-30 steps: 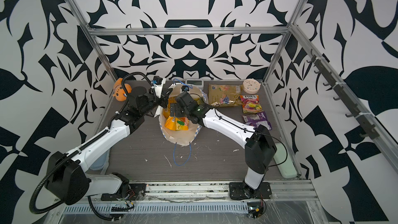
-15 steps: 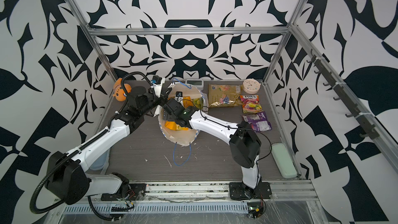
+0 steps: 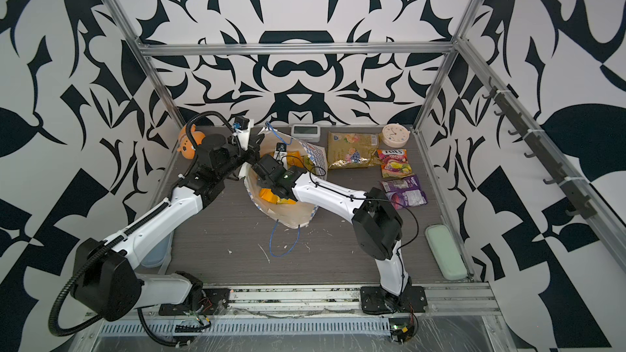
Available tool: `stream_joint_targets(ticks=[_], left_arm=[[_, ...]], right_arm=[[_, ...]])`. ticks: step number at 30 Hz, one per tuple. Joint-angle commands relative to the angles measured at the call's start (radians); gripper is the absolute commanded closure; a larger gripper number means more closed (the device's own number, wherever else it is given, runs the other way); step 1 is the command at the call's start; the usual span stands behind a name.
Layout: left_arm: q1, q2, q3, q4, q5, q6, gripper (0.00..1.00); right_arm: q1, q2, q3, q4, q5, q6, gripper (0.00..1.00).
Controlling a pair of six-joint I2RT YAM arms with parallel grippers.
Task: Take the snacks out of the paper bag
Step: Pick up the snack from the paper bag.
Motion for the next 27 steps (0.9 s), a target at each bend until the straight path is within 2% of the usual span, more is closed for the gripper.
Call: stream_joint_targets(ticks=[1, 7, 10, 20, 25, 27], left_arm=[[-0.038, -0.028, 0.029, 0.063, 0.07, -0.005, 1.0], [-0.038, -0.024, 0.033, 0.061, 0.071, -0.004, 1.0], [-0.038, -0.023, 0.033, 0.065, 0.069, -0.004, 1.0], [-0.039, -0.027, 0.051, 0.048, 0.042, -0.015, 1.0], [-0.039, -0.04, 0.053, 0.034, 0.034, -0.005, 1.0], [-0.038, -0.045, 0.052, 0.033, 0.027, -0.002, 1.0]], right_arm=[[0.004, -0.036, -0.042, 0.069, 0.004, -0.002, 0.16], [0.007, -0.16, -0.178, 0.181, -0.064, -0.074, 0.19], [0.007, -0.189, -0.214, 0.184, -0.049, -0.095, 0.19], [0.007, -0.106, -0.207, 0.249, -0.035, -0.092, 0.18], [0.006, -0.034, -0.116, 0.141, 0.017, -0.079, 0.2], [0.006, -0.02, -0.105, 0.119, 0.025, -0.077, 0.27]])
